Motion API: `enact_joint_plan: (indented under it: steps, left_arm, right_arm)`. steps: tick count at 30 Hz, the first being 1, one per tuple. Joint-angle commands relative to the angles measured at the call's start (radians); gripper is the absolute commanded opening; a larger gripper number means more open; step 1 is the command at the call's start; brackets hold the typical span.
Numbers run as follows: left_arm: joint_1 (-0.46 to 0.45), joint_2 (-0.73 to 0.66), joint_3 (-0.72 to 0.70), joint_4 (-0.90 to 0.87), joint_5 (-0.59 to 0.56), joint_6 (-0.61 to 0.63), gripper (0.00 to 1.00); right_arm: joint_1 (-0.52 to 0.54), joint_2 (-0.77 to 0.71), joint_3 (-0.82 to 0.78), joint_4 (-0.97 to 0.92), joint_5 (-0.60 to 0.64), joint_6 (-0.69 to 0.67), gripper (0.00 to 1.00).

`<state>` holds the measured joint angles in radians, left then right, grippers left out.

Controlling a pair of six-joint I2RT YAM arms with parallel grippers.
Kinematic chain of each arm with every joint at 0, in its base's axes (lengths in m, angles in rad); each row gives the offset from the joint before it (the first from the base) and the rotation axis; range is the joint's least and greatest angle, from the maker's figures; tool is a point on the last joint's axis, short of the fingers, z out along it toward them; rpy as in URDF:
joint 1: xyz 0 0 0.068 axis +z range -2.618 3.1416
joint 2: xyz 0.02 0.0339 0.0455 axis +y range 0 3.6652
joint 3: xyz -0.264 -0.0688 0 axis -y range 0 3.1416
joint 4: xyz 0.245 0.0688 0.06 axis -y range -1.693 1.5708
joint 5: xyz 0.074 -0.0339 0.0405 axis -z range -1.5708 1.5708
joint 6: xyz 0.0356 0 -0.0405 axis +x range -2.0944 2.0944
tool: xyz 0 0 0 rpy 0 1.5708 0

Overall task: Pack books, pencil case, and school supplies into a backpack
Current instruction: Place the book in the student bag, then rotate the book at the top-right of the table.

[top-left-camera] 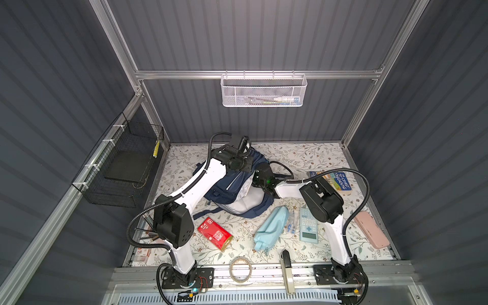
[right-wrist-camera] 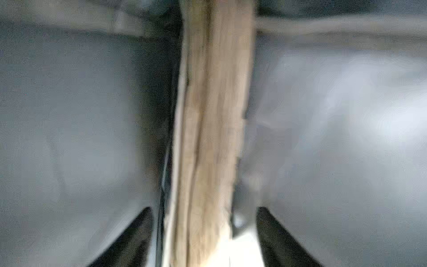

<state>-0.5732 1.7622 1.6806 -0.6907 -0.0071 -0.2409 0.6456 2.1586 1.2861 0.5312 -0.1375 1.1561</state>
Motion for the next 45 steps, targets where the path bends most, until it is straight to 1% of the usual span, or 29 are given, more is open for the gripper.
enact_joint_plan:
  steps: [1, 3, 5, 10, 13, 14, 16, 18, 21, 24, 26, 27, 29, 33, 36, 38, 39, 41, 42, 45]
  left_arm:
    - [0.007, -0.070, -0.013, 0.071, 0.013, -0.006, 0.00]
    - [0.015, -0.067, -0.018, 0.074, 0.007, -0.008, 0.00]
    - [0.015, -0.069, -0.025, 0.080, 0.006, -0.008, 0.00]
    - [0.016, -0.084, -0.072, 0.132, 0.055, -0.039, 0.00]
    - [0.015, -0.090, -0.095, 0.164, 0.091, -0.056, 0.00]
    - [0.015, -0.091, -0.103, 0.173, 0.100, -0.059, 0.00]
    - [0.015, -0.092, -0.114, 0.184, 0.109, -0.059, 0.00]
    - [0.015, -0.093, -0.128, 0.198, 0.121, -0.055, 0.00]
    - [0.015, -0.088, -0.143, 0.211, 0.126, -0.055, 0.00]
    - [0.014, -0.081, -0.149, 0.203, 0.117, -0.049, 0.00]
    - [0.013, -0.081, -0.157, 0.197, 0.098, -0.047, 0.00]
    - [0.013, -0.081, -0.161, 0.193, 0.090, -0.044, 0.00]
    - [0.012, -0.081, -0.169, 0.191, 0.084, -0.041, 0.00]
    - [0.012, -0.086, -0.189, 0.211, 0.089, -0.051, 0.00]
    - [0.012, -0.084, -0.199, 0.220, 0.098, -0.055, 0.00]
    - [0.012, -0.081, -0.199, 0.215, 0.108, -0.054, 0.00]
    - [0.012, -0.081, -0.201, 0.215, 0.108, -0.056, 0.00]
    - [0.012, -0.083, -0.201, 0.216, 0.107, -0.055, 0.00]
    - [0.012, -0.083, -0.201, 0.220, 0.109, -0.058, 0.00]
    - [0.012, -0.081, -0.204, 0.235, 0.132, -0.066, 0.00]
  right_arm:
    - [-0.040, -0.132, -0.072, -0.147, -0.094, -0.076, 0.91]
    - [-0.050, -0.201, -0.053, -0.359, -0.095, -0.188, 0.92]
    - [-0.061, -0.284, -0.114, -0.408, -0.087, -0.243, 0.93]
    - [-0.153, -0.537, -0.332, -0.507, -0.114, -0.262, 0.93]
    - [-0.216, -0.727, -0.412, -0.643, -0.073, -0.338, 0.95]
    - [-0.239, -0.790, -0.421, -0.707, -0.046, -0.370, 0.99]
    - [-0.298, -0.897, -0.428, -0.823, 0.000, -0.396, 0.99]
    - [-0.393, -0.990, -0.440, -0.889, -0.036, -0.433, 0.99]
    - [-0.517, -1.077, -0.462, -0.952, -0.050, -0.457, 0.99]
    - [-0.638, -1.085, -0.478, -0.998, -0.108, -0.483, 0.99]
    - [-0.723, -1.074, -0.526, -0.966, -0.186, -0.458, 0.99]
    - [-0.760, -1.066, -0.553, -0.941, -0.251, -0.440, 0.99]
    - [-0.809, -1.046, -0.600, -0.882, -0.281, -0.410, 0.99]
    - [-0.854, -0.964, -0.645, -0.774, -0.250, -0.354, 0.99]
    - [-0.878, -0.906, -0.653, -0.701, -0.211, -0.314, 0.99]
    - [-0.893, -0.881, -0.656, -0.659, -0.209, -0.282, 0.99]
    - [-0.897, -0.871, -0.655, -0.646, -0.170, -0.275, 0.99]
    - [-0.911, -0.848, -0.641, -0.638, -0.130, -0.274, 0.99]
    - [-0.925, -0.832, -0.636, -0.634, -0.128, -0.270, 0.99]
    - [-0.982, -0.762, -0.605, -0.614, -0.181, -0.260, 0.96]
